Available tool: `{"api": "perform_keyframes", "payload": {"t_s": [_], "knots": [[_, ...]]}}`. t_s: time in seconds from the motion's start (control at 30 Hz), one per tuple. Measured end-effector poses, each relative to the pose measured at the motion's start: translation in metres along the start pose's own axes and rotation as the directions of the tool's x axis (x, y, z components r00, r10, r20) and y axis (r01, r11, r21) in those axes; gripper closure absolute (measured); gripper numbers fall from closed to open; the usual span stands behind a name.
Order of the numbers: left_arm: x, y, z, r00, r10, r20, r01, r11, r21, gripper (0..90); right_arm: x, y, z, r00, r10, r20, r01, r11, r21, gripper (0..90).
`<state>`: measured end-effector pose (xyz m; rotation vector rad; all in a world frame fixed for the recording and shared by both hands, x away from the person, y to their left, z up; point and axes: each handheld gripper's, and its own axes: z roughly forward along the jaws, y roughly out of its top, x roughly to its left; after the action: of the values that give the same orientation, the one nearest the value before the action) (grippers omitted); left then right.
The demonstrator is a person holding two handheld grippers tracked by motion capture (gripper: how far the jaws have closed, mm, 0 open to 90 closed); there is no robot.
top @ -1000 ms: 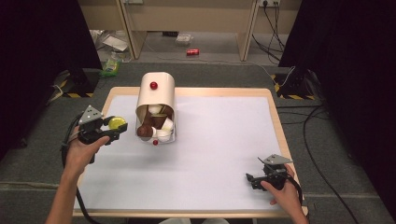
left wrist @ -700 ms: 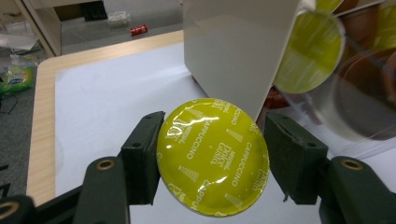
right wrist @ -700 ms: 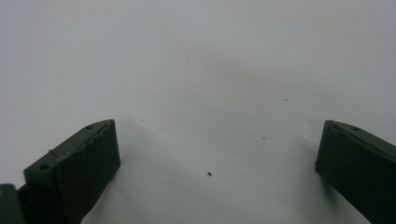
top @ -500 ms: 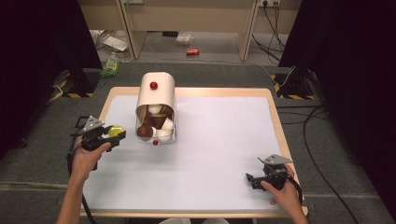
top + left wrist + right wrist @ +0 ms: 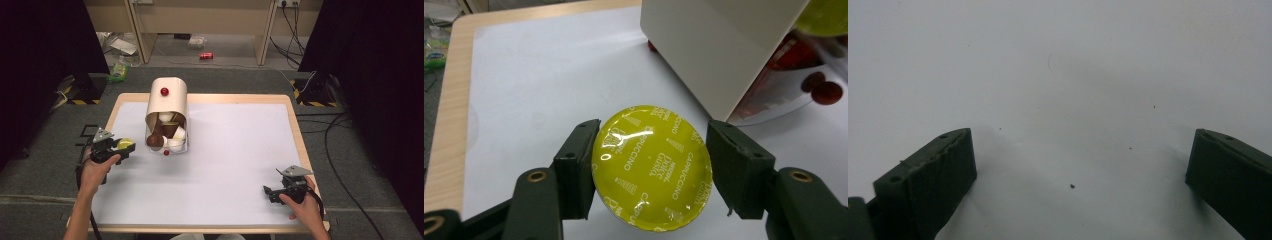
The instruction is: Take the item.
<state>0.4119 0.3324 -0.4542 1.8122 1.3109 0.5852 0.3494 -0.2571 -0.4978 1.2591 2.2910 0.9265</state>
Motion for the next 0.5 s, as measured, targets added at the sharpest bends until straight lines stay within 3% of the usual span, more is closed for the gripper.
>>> {"api": "perform_keyframes", "payload": {"t_s": [0.07,0.5], "knots": [[0.002,-0.005,0.006,1.0000,-0.007,-0.004,0.007,0.9997,0.022,40.2,0.000,0.000,0.000,1.0000,-0.001,0.000,0.001,1.000,0.000,0.1],[0.003,-0.010,0.019,1.0000,-0.006,0.000,0.006,0.9989,0.047,40.2,0.000,0.000,0.000,1.0000,0.000,0.000,0.000,1.000,-0.001,0.1]]}}
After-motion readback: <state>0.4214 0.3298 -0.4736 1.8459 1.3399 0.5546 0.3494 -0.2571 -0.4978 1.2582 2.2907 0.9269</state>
